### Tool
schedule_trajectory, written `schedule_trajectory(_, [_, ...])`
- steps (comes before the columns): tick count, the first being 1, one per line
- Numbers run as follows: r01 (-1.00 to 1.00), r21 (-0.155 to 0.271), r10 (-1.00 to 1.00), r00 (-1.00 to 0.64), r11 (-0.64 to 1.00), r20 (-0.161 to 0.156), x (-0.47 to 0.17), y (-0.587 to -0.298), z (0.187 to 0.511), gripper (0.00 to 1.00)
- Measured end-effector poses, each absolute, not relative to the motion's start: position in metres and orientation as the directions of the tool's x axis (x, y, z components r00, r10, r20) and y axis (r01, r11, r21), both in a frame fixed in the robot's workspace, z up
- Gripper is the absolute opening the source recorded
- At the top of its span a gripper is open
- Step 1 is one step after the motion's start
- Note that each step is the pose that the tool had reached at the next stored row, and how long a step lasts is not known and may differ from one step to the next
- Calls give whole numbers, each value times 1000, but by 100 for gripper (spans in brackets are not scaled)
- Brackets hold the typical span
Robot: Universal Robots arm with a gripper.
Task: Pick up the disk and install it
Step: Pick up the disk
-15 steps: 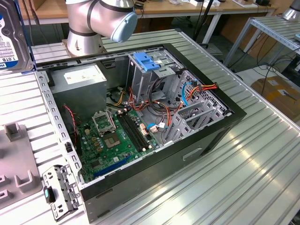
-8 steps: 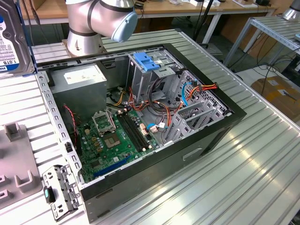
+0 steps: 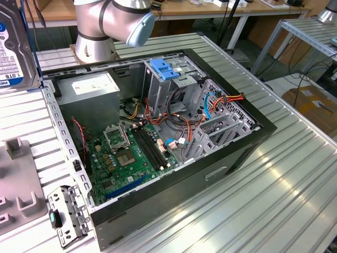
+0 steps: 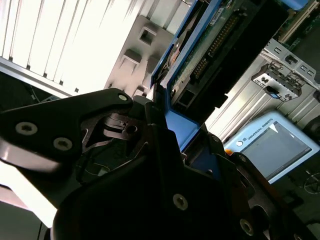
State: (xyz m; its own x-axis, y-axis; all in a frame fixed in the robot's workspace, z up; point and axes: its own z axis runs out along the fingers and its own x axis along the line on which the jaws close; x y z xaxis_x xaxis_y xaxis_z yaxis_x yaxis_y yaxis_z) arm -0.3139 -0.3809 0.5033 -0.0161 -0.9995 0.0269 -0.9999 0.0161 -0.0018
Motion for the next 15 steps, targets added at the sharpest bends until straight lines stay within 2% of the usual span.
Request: schedule_trajectory(15, [-1000, -2, -999, -16, 16, 38, -277, -389, 501, 37])
